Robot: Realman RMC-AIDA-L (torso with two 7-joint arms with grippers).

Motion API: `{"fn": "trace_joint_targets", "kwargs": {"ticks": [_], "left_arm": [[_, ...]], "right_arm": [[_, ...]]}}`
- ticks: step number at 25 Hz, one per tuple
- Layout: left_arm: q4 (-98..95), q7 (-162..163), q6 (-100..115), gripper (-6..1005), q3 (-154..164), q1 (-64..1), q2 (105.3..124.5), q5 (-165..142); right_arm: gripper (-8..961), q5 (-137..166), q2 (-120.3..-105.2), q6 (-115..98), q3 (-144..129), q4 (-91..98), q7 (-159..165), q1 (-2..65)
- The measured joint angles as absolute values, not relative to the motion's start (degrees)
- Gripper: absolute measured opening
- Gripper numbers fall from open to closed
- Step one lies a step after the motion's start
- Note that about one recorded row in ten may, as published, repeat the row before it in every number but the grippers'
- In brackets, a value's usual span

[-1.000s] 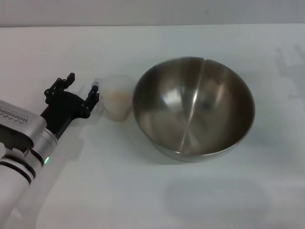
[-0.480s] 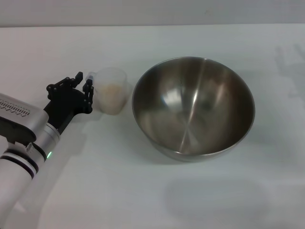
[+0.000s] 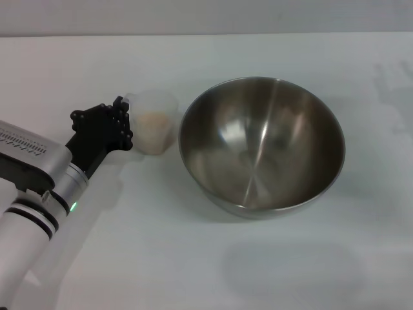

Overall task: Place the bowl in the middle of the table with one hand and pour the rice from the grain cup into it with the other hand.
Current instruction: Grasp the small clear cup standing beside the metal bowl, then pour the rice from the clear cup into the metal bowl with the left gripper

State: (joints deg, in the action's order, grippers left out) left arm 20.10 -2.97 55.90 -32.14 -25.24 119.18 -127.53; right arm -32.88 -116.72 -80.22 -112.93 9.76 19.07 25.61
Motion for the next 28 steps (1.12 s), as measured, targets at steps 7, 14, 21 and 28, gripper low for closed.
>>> {"fn": "trace_joint_targets", "kwargs": {"ticks": [7, 14, 21, 28], "left_arm": [[22.2, -14.5, 63.2, 24, -33.7, -25.2, 119.18, -127.5], [23.9, -31.3, 70.1, 23, -32.7, -27.0, 119.17, -128.0], [25.3, -48.2, 74.7, 23, -27.1, -28.7, 119.18, -128.2], [26.6, -67.3, 75.1, 24, -22.4, -30.2, 119.18, -132.4]], "right_arm": [[547, -32.7, -116.71, -80.3, -112.9, 9.8, 19.1, 25.8], [547, -32.7, -116.51, -80.4, -112.9, 9.8, 19.1, 26.4], [548, -32.8, -116.34, -80.4, -112.9, 9.8, 19.1, 27.0], [548, -32.6, -116.19, -80.4, -112.9, 9.8, 19.1, 27.4]]}}
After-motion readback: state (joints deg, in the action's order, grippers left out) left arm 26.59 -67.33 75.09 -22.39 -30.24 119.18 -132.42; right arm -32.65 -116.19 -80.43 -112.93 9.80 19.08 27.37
